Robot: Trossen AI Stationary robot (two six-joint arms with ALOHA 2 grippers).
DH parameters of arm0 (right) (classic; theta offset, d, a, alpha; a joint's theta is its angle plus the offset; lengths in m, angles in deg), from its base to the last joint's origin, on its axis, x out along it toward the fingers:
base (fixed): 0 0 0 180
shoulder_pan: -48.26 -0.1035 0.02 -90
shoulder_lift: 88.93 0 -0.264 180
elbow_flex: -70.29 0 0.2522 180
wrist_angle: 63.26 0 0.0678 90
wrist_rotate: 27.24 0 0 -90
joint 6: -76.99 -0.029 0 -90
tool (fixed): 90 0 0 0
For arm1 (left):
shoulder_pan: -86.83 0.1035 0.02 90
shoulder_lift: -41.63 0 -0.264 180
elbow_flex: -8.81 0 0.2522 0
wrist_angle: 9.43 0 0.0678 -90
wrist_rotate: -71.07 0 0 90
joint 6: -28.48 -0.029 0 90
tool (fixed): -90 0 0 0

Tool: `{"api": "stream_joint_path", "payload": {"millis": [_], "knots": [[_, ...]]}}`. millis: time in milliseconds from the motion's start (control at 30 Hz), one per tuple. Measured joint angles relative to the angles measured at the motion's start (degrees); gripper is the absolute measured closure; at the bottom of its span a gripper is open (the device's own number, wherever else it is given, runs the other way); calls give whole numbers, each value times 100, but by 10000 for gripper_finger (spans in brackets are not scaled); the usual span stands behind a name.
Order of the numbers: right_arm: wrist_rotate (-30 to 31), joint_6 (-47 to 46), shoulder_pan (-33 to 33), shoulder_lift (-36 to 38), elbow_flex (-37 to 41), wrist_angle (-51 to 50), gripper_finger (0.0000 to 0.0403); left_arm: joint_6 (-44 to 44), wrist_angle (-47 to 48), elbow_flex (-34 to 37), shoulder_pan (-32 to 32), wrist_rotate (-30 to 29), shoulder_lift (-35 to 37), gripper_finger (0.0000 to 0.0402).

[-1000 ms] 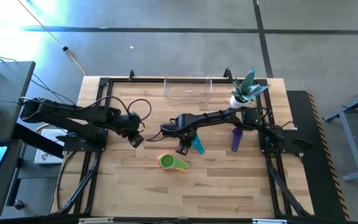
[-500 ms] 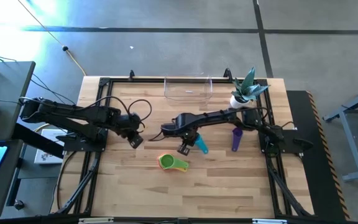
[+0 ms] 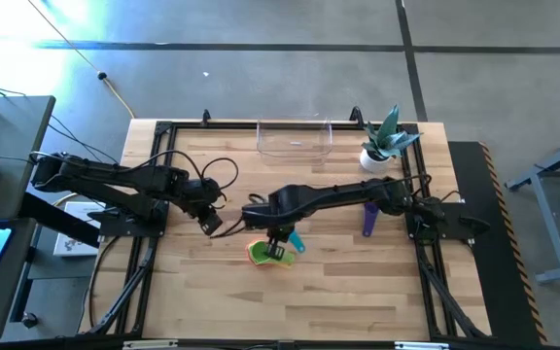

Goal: Nest measuring cups in basket
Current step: Stack the light blue measuring cup on top of the green measuring cup

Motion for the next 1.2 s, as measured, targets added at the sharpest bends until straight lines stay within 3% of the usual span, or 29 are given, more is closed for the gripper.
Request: {"api": "stream_joint_path", "payload": {"millis": [467, 1200], "knots": [[-159, 1455, -590, -11, -18, 1280, 402, 4, -59, 0, 2, 7, 0, 339], [-198, 2745, -453, -365, -14, 1272, 403, 9, -81, 0, 2, 3, 0, 339]]}}
